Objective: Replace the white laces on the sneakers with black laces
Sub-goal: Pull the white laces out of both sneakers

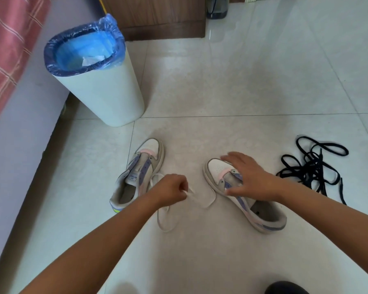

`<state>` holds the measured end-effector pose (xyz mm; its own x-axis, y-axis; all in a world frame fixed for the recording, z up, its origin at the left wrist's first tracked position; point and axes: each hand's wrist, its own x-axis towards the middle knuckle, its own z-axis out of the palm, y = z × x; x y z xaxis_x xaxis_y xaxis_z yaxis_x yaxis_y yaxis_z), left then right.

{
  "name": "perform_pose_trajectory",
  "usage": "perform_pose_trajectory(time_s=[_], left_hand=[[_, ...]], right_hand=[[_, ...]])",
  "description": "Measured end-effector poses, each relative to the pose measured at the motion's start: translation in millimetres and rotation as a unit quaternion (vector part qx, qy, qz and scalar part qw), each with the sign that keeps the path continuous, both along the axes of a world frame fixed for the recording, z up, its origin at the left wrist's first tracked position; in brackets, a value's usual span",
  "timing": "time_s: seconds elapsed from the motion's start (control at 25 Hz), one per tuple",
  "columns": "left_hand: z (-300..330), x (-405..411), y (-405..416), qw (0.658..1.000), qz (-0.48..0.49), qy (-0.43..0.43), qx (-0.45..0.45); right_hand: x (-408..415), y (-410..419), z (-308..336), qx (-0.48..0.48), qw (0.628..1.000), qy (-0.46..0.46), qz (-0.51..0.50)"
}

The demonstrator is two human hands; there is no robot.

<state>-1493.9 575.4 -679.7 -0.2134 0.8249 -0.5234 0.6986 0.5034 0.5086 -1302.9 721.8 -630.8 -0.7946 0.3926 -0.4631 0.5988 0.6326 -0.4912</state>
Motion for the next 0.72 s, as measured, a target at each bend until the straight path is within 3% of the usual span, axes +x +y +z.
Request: perform_pose_trajectory(time_s=[0.12, 0.2, 0.36, 0.44, 0.48, 0.56, 0.6, 0.64, 0.68, 0.72], left_hand=[[67, -2, 6, 0.966, 0.127, -0.21, 0.081], [100, -11, 6, 0.945, 0.163, -0.24, 0.149], [117, -58, 2, 0.884, 0.335, -0.24, 0.221], [111, -72, 1, 0.871, 0.369, -0.272, 0.175], [106, -74, 1, 0.881, 0.356, -0.275, 0.144], [102, -80, 5, 0.893, 0.333, -0.284, 0.107], [103, -90, 9, 0.881, 0.344, -0.305, 0.112], [107, -106, 14, 0.848, 0.384, -0.34, 0.133], [114, -126, 20, 0.793, 0.443, -0.385, 0.167], [124, -147, 27, 0.72, 0.5, -0.434, 0.207]], right_hand=[[-48, -32, 12, -0.245, 0.966, 0.084, -0.001], [-73, -49, 14, -0.371, 0.921, 0.12, -0.031], [-100, -37, 29, -0.419, 0.875, 0.183, -0.157], [-117, -21, 45, -0.476, 0.803, 0.269, -0.238], [-129, -14, 53, -0.51, 0.761, 0.3, -0.264], [-153, -2, 66, -0.547, 0.715, 0.323, -0.292], [-167, 3, 71, -0.555, 0.699, 0.333, -0.302], [-180, 6, 78, -0.561, 0.688, 0.34, -0.31], [-191, 10, 85, -0.555, 0.694, 0.336, -0.313], [-200, 13, 92, -0.521, 0.728, 0.324, -0.305]])
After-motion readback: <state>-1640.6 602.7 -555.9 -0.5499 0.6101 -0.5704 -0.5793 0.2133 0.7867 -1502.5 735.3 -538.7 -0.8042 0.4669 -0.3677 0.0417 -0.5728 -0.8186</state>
